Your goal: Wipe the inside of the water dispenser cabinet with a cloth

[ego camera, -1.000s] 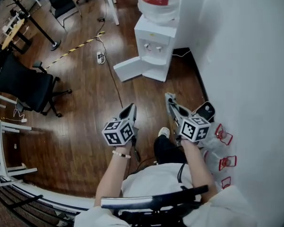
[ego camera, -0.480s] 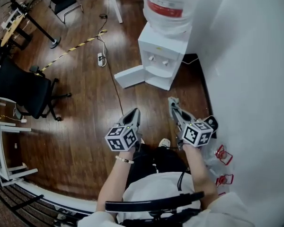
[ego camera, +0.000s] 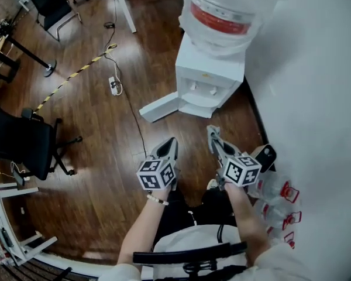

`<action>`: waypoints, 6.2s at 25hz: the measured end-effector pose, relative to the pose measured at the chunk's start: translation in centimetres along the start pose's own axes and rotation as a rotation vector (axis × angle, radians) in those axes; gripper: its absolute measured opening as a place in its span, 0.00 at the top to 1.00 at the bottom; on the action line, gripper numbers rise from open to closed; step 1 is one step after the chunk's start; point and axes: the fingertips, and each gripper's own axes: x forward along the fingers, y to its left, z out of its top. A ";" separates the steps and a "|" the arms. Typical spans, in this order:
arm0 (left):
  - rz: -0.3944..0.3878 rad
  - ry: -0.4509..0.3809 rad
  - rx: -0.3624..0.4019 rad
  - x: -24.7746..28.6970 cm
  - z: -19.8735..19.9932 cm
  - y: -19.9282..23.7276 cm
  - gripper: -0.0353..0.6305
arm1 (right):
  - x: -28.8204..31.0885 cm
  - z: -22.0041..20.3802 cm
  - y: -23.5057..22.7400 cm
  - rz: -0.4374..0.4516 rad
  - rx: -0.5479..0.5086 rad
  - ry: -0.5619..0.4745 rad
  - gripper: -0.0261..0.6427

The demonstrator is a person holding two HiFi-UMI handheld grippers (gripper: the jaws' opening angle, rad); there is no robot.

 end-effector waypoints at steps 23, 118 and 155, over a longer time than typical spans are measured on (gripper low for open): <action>-0.109 0.031 0.218 30.3 -17.1 22.7 0.95 | 32.4 -17.3 -22.9 0.013 -0.057 -0.102 0.91; -0.020 0.129 0.188 45.6 -25.9 30.4 0.95 | 64.4 -19.3 -45.1 -0.060 -0.300 -0.182 0.90; -0.033 0.115 0.180 43.1 -25.1 30.2 0.95 | 59.4 -7.2 -47.3 -0.217 -0.211 -0.564 0.90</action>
